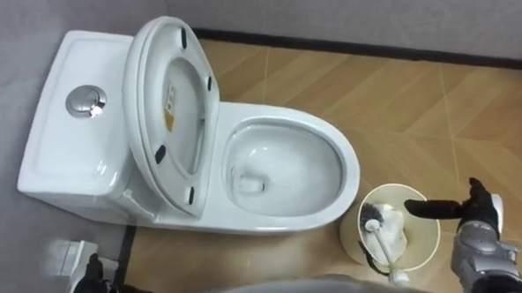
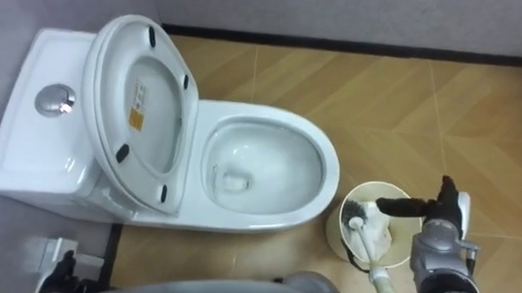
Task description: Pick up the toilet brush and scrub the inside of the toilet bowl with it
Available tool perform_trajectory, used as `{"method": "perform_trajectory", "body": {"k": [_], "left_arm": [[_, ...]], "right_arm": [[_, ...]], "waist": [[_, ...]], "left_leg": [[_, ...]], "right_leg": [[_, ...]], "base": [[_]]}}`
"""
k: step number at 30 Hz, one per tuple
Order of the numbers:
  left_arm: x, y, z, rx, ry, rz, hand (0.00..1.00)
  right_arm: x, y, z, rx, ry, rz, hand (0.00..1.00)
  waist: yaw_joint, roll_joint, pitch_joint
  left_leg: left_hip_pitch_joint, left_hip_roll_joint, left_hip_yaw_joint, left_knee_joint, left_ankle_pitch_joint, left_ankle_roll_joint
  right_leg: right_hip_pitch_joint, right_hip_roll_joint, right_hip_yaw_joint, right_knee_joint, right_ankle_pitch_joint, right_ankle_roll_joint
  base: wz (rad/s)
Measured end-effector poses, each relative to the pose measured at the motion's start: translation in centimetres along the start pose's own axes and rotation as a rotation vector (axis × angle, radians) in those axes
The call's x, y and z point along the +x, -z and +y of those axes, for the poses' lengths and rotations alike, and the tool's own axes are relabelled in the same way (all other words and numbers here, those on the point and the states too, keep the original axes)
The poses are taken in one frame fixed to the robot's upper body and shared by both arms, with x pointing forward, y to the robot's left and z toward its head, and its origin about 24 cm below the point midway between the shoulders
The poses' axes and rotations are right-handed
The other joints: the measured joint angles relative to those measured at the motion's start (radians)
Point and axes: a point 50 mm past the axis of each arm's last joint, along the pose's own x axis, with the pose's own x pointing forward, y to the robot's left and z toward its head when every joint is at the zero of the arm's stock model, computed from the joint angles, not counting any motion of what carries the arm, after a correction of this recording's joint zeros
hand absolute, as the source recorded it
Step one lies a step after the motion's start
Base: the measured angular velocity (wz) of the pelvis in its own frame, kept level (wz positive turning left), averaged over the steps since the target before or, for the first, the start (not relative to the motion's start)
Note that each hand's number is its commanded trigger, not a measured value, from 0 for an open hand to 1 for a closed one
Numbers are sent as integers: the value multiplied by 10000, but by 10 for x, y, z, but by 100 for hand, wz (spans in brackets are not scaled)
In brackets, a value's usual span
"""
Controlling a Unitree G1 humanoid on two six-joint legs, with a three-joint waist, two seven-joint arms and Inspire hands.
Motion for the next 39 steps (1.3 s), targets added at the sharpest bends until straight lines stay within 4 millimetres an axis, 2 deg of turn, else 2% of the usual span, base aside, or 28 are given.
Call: {"method": "perform_trajectory", "body": {"k": [3,6,9,11,12,16,22,31,39], "left_arm": [[4,-14,4,241,-52,-434,0],[8,-29,10,322,-156,-764,0],[11,-41,11,301,-167,-901,0],[12,-47,11,460,-120,-953,0],[13,-54,11,529,-107,-1068,0],[15,-65,12,634,-96,-1259,0],[15,-78,13,639,-71,-1581,0],[16,-101,17,854,-91,-2155,0],[17,-102,21,1127,-44,-2067,0]], "right_arm": [[7,-5,-7,-448,-162,306,0],[11,-8,-13,-785,-332,677,0],[15,-19,-13,-882,-549,844,0],[16,-25,-13,-849,-593,922,0],[17,-28,-13,-840,-653,932,0],[19,-42,-11,-776,-967,816,0],[21,-45,-22,-680,-1236,1080,0],[21,-38,-24,-1226,-1639,1576,0],[21,-36,-35,-1587,-2206,2172,0]], "waist": [[20,7,22],[305,-10,38],[370,-31,63],[483,-82,128],[550,-133,187],[557,-181,218],[606,-207,243],[777,-292,302],[760,-365,347]], "left_leg": [[-607,6,-48,308,0,0],[-1233,1,-138,710,0,1],[-1936,-1,-205,1108,-1,3],[-2346,-1,-246,1313,-1,3],[-2660,2,-256,1507,-1,3],[-3562,-4,-308,2011,-4,6],[-4312,-41,-335,2386,-18,31],[-5088,-57,-319,2590,-13,37],[-5439,-93,-303,2628,-6,47]], "right_leg": [[-440,-28,-151,30,121,-19],[-922,-43,-165,206,206,-34],[-1535,-59,-183,430,291,-58],[-1963,-66,-184,643,326,-82],[-2252,-74,-183,797,341,-101],[-3065,-118,-243,1140,397,-122],[-3799,-220,-312,1507,415,-136],[-4623,-245,-284,1790,437,-166],[-5018,-326,-436,1918,436,-166]], "base": [[13],[4],[0],[0],[0],[2],[1],[0],[0]]}}
